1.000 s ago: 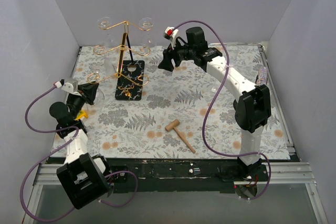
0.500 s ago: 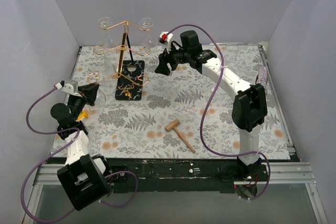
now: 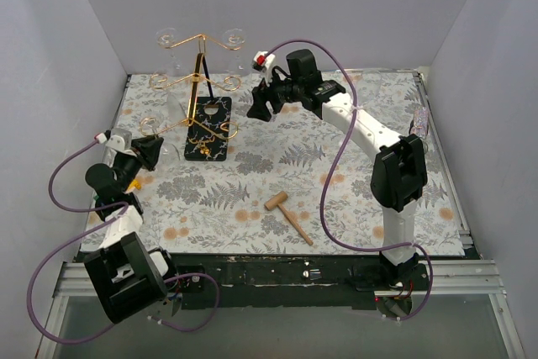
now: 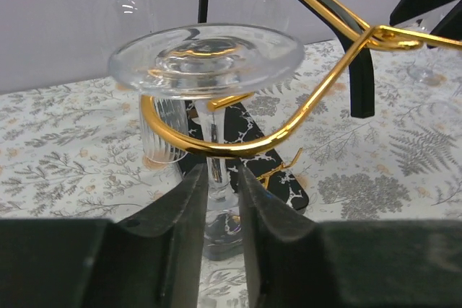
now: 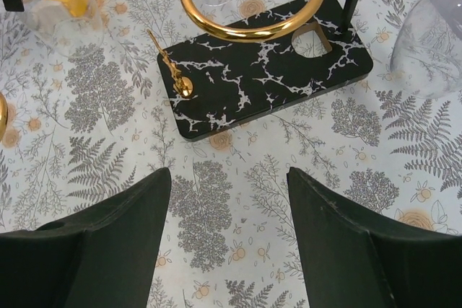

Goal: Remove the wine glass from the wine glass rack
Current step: Pick up the wine glass from the wine rack.

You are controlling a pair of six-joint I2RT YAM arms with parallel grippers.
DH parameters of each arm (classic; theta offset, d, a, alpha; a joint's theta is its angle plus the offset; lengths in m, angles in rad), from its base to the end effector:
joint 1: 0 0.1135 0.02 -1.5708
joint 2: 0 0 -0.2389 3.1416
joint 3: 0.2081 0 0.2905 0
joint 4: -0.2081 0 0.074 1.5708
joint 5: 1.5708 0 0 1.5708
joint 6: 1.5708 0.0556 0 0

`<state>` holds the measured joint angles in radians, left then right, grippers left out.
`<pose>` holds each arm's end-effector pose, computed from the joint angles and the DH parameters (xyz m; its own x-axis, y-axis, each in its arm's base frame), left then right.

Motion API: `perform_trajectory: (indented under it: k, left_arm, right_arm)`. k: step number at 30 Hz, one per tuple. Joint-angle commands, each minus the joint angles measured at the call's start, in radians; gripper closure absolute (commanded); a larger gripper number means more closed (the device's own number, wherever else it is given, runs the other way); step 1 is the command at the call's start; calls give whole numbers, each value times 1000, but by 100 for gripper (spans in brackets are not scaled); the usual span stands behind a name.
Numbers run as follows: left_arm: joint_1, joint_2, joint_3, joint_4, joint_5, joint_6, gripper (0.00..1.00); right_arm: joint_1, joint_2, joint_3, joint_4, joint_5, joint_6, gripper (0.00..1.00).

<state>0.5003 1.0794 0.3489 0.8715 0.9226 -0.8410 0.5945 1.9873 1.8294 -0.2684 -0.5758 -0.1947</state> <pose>0.2542 0.0885 0.1943 -0.2181 -0.6321 -0.7436 0.3605 0.6559 -0.6632 0.4110 0.3144 0.2967 -0.1657 -0.3079 -0.9369 -0.9301 0.3645 0.0447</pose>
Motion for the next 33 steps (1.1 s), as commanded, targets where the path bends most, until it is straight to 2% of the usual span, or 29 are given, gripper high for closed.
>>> perform_trajectory:
  k: [1, 3, 5, 10, 12, 13, 15, 16, 25, 28, 33]
  left_arm:
    - [-17, 16, -14, 78, 36, 20, 71]
    - [-23, 22, -18, 78, 36, 28, 63]
    - [-25, 25, -19, 67, 36, 45, 62]
    - [-26, 19, -31, 67, 18, 54, 73]
    - [-26, 14, -36, 72, 4, 48, 75]
    - [-25, 10, -44, 80, -17, 39, 72]
    - [-25, 10, -57, 104, -63, 25, 59]
    - [-25, 10, -60, 110, -71, 26, 56]
    - [-26, 31, -68, 167, -160, 30, 52]
    - [-26, 48, -62, 184, -165, 30, 51]
    - [-26, 70, -60, 185, -137, 49, 60]
  right_arm:
    - [19, 10, 56, -3, 25, -22, 26]
    - [24, 11, 60, -5, 30, -25, 26]
    - [27, 15, 60, -5, 37, -26, 25]
    - [30, 15, 59, -5, 42, -25, 25]
    - [30, 15, 57, -5, 42, -25, 25]
    - [30, 16, 57, -3, 40, -25, 25]
    - [30, 18, 54, 0, 36, -25, 25]
    - [30, 21, 54, 1, 34, -23, 25]
    - [33, 21, 51, 8, 37, -17, 25]
    - [39, 21, 50, 8, 44, -15, 25]
    - [45, 24, 50, 6, 48, -18, 25]
